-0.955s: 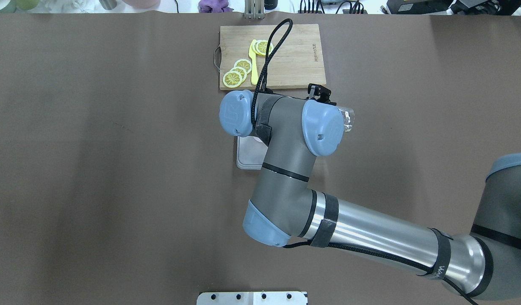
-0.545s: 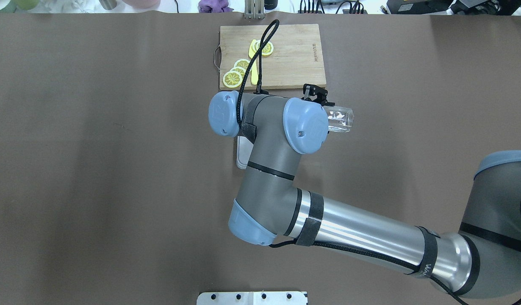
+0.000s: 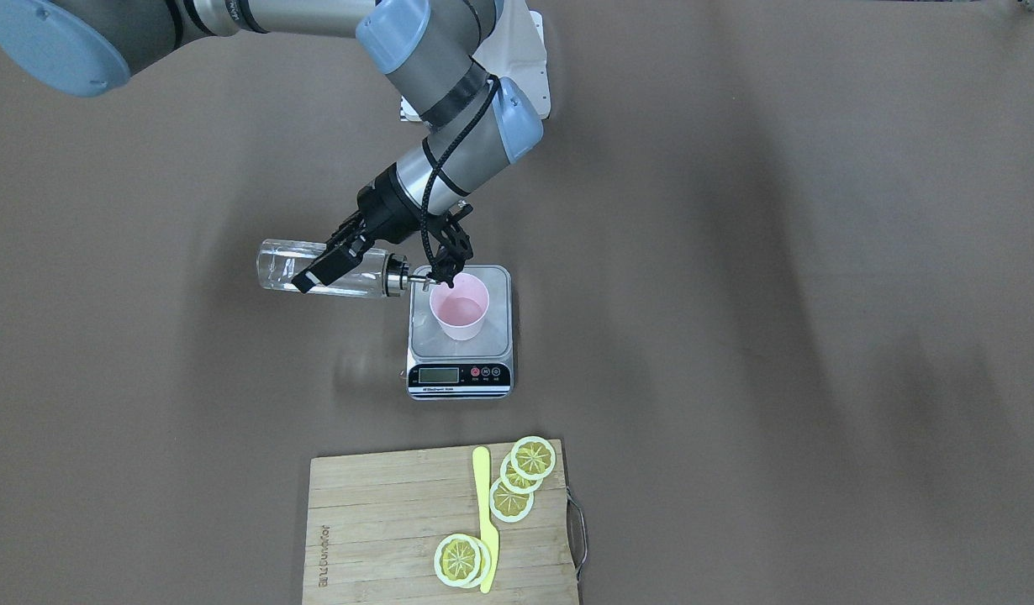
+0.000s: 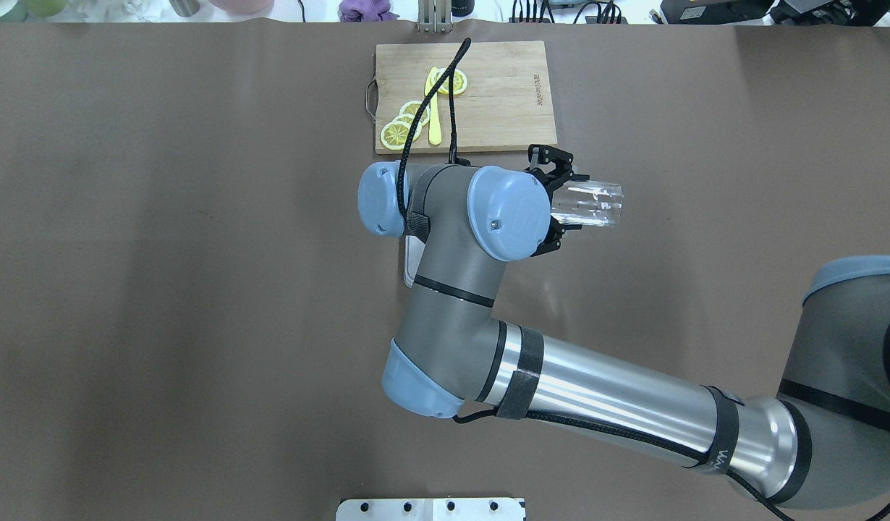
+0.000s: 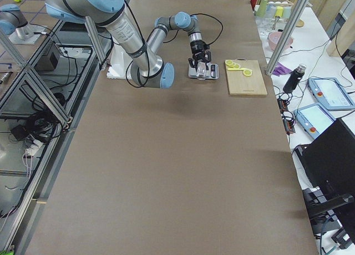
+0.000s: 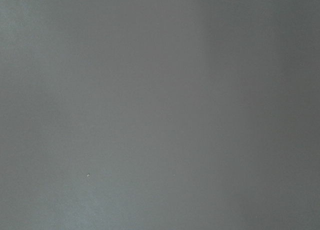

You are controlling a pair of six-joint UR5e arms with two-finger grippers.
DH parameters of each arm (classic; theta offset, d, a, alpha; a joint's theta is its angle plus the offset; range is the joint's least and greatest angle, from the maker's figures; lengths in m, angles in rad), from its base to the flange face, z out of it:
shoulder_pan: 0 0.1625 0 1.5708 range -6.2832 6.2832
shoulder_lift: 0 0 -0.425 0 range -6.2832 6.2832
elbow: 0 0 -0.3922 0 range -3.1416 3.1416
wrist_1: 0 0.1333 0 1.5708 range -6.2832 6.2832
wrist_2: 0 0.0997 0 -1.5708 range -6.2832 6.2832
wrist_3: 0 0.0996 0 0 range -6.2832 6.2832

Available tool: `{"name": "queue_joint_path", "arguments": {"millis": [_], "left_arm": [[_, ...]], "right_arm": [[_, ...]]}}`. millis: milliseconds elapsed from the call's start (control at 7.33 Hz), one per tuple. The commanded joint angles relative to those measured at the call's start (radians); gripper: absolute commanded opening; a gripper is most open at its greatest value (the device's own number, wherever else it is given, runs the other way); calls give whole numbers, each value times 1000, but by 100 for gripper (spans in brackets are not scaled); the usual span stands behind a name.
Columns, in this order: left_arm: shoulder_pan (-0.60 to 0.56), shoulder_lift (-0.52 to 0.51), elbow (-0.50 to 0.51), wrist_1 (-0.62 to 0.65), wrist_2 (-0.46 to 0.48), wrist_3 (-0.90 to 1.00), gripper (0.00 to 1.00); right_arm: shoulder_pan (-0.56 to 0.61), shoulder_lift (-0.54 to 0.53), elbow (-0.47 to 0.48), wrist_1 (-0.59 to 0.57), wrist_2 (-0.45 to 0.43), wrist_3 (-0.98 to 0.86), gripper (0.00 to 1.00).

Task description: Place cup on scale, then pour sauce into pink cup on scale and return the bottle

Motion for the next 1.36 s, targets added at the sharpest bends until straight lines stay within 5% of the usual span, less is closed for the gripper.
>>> {"name": "queue_joint_path", "arguments": {"millis": [0, 1227], "left_arm": [[0, 2, 0, -1, -1, 1, 99], [0, 13, 0, -8, -4, 4, 99]], "right_arm": [[-1, 43, -64, -38, -2, 0, 0], [-4, 66, -68, -80, -11, 17, 0]]}}
